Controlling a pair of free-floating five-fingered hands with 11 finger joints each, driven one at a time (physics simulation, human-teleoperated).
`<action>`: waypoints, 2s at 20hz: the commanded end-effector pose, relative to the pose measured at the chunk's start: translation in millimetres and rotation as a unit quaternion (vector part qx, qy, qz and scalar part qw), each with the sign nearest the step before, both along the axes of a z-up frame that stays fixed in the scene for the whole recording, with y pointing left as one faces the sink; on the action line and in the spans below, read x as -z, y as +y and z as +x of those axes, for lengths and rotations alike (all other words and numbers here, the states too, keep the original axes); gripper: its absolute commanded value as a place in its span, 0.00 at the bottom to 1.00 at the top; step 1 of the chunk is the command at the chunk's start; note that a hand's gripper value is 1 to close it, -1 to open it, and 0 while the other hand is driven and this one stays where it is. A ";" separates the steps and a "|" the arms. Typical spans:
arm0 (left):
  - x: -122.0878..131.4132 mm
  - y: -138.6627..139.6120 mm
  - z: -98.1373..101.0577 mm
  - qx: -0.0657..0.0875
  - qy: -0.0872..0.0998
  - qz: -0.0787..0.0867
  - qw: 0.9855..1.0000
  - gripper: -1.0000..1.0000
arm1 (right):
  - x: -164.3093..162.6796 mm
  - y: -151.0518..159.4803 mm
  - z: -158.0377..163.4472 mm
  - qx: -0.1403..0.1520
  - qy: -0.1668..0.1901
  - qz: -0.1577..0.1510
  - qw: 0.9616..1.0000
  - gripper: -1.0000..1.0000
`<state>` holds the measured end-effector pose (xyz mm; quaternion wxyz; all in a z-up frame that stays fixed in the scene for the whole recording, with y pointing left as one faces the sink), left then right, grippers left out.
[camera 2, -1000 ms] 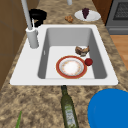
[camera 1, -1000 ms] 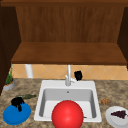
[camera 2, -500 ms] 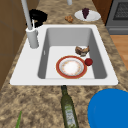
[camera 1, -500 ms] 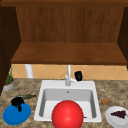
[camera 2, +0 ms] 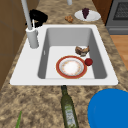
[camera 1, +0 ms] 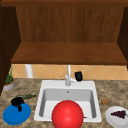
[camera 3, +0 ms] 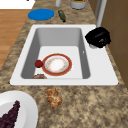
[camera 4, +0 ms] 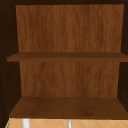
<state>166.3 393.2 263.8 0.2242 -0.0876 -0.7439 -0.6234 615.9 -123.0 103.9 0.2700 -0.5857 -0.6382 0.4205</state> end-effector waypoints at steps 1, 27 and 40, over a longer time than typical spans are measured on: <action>0.0 0.0 0.0 0.000 0.000 0.000 1.000 0.50 | 23.5 -1.6 -10.3 0.002 0.013 0.018 1.000 1.00; 0.0 0.0 0.0 0.000 0.000 0.000 1.000 0.50 | -83.4 -35.4 -17.4 0.025 0.140 0.006 0.990 0.00; 0.0 0.0 0.0 0.000 0.000 0.000 1.000 0.50 | -95.6 -76.8 -37.3 0.013 0.190 0.020 0.981 0.00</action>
